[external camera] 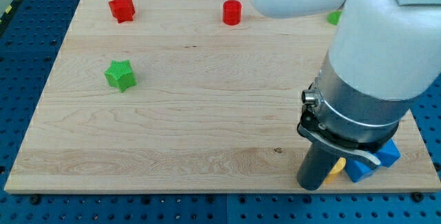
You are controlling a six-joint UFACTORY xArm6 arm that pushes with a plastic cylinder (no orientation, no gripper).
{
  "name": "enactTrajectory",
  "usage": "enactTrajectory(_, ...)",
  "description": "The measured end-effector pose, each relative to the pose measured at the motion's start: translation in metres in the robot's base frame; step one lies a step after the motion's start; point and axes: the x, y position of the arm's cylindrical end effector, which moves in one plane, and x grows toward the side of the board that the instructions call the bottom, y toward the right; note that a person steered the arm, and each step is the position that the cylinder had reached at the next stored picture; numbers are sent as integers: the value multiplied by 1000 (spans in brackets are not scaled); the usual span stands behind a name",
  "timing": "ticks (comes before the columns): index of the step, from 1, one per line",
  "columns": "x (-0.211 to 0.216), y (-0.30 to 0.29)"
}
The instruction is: Touch the bottom left of the yellow hexagon
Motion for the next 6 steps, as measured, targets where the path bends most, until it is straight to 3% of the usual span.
enactTrajectory(4, -3, -1)
enactTrajectory(5, -43, -44)
enactTrajectory(6, -122, -39)
